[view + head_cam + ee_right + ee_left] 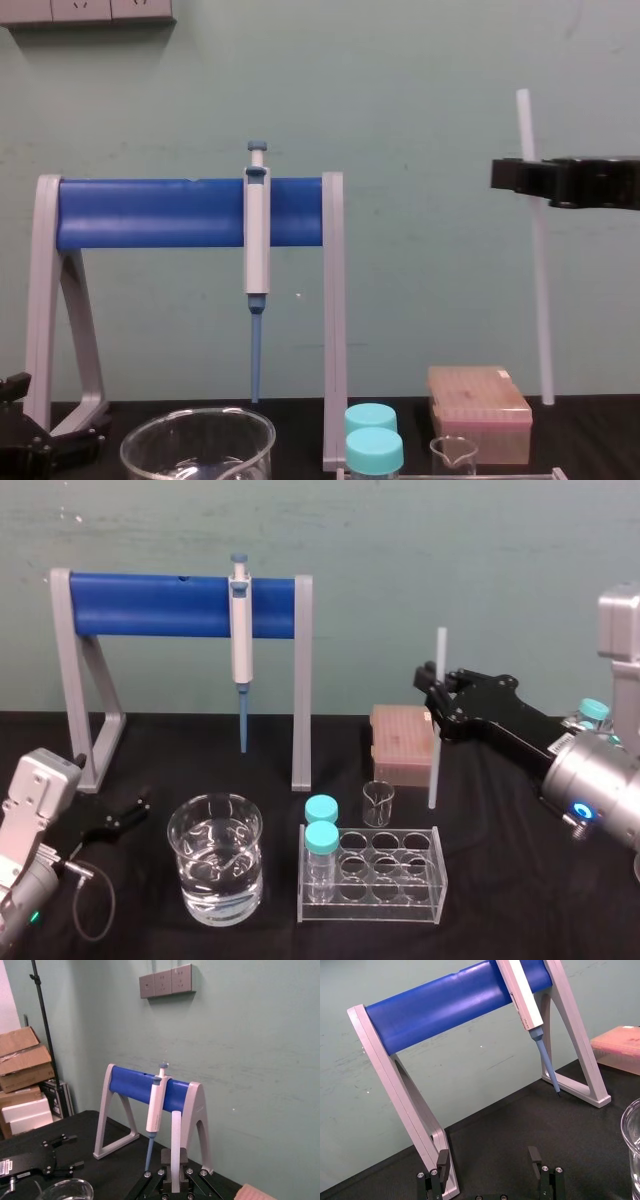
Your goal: Pick up the stirring rod with one hand, then place it down.
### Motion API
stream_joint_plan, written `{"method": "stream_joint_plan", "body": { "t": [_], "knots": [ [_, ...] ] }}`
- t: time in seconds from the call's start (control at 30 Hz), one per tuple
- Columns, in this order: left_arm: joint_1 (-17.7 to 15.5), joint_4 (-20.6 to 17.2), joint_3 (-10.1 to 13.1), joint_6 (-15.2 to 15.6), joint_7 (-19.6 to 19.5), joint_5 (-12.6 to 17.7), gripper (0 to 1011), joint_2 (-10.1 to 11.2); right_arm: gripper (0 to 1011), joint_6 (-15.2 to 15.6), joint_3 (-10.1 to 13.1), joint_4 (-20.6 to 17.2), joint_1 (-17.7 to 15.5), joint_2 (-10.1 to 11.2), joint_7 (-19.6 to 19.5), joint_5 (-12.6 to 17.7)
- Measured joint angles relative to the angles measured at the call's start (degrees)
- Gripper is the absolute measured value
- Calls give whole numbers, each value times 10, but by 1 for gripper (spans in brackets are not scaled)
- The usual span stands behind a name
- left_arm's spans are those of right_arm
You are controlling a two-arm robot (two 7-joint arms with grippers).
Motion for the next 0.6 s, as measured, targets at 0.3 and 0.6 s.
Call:
{"method": "stream_joint_plan", "body": {
  "t": [0.3,0.6],
  "knots": [
    [0,0,0,0,0,0,1005,0,78,-57,11,12,-28,4,17,-18],
    [0,0,0,0,0,0,1005,0,78,-101,14,41,-42,-8,40,-25]
  ]
}}
